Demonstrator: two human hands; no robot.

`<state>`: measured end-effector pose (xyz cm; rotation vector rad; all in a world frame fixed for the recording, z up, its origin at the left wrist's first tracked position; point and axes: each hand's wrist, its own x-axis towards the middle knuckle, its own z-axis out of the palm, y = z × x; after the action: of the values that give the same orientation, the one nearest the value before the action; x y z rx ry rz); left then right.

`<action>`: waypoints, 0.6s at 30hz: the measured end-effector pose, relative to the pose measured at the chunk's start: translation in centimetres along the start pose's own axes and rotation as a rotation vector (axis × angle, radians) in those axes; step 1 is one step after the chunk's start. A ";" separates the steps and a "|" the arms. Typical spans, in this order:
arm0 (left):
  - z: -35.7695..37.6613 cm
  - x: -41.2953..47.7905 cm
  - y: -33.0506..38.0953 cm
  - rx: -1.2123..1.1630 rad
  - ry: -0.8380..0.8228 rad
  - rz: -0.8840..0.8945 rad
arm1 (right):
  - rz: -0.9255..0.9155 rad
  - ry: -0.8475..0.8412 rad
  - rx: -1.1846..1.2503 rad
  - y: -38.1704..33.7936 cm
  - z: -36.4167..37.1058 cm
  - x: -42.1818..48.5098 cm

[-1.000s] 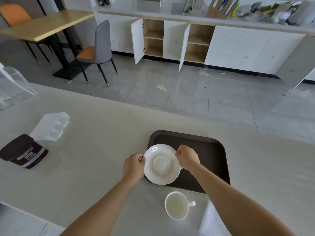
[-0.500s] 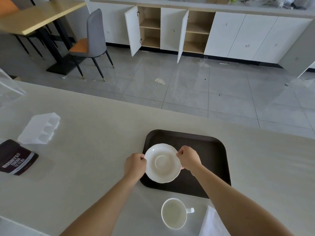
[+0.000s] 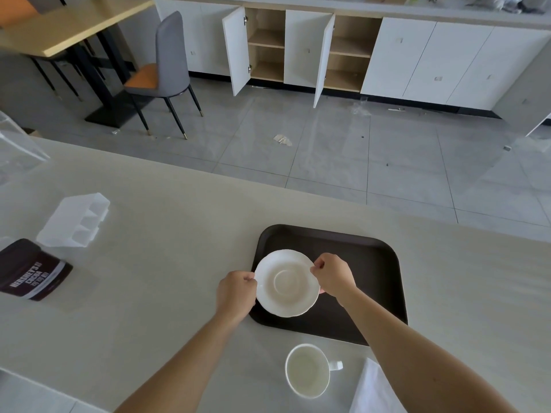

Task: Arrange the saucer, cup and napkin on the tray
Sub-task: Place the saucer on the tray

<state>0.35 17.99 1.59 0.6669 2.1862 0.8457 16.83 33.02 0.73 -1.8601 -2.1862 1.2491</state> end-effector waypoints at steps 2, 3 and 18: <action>-0.1 -0.3 0.0 -0.005 0.007 0.027 | -0.005 0.001 -0.003 0.1 0.0 -0.1; -0.2 -0.4 0.0 0.007 0.022 0.042 | -0.009 0.004 -0.003 0.1 0.0 -0.1; -0.6 -2.4 -4.4 0.352 0.078 0.290 | -0.065 0.059 0.113 5.5 -1.9 -6.1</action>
<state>0.55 13.31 -0.30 1.1630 2.3691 0.6383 24.03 28.86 1.76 -1.7470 -2.0819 1.2616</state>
